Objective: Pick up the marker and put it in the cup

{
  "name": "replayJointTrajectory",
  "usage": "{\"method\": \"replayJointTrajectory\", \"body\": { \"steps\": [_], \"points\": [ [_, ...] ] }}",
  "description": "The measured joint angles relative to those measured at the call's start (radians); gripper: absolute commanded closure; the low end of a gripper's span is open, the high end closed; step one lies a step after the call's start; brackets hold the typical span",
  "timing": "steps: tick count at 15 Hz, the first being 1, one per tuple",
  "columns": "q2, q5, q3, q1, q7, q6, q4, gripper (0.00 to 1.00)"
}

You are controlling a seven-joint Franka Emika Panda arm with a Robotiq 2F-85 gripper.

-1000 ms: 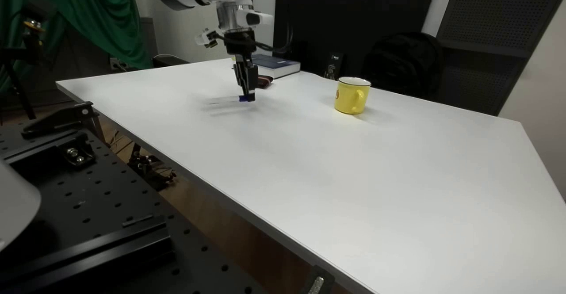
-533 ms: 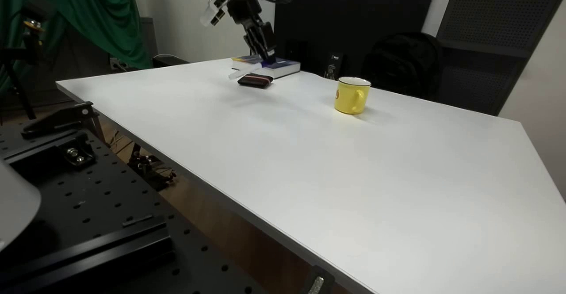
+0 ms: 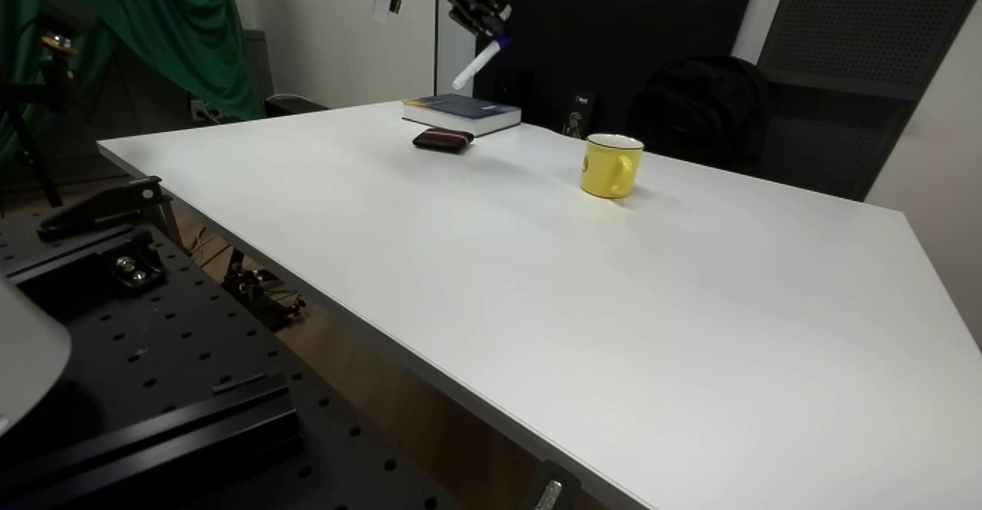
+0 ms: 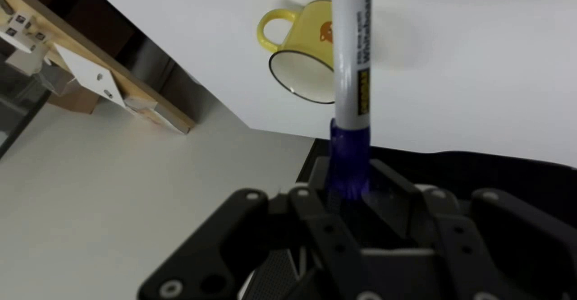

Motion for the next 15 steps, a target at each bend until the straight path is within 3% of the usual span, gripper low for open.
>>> {"method": "replayJointTrajectory", "body": {
  "steps": [4, 8, 11, 15],
  "points": [
    [-0.025, -0.145, 0.222, -0.223, 0.065, -0.129, 0.049, 0.93],
    [-0.021, -0.159, 0.407, -0.447, 0.06, -0.139, 0.105, 0.93],
    [-0.009, -0.159, 0.476, -0.554, 0.055, -0.138, 0.153, 0.93],
    [0.022, -0.16, 0.504, -0.633, 0.053, -0.139, 0.232, 0.93]
  ]
}}
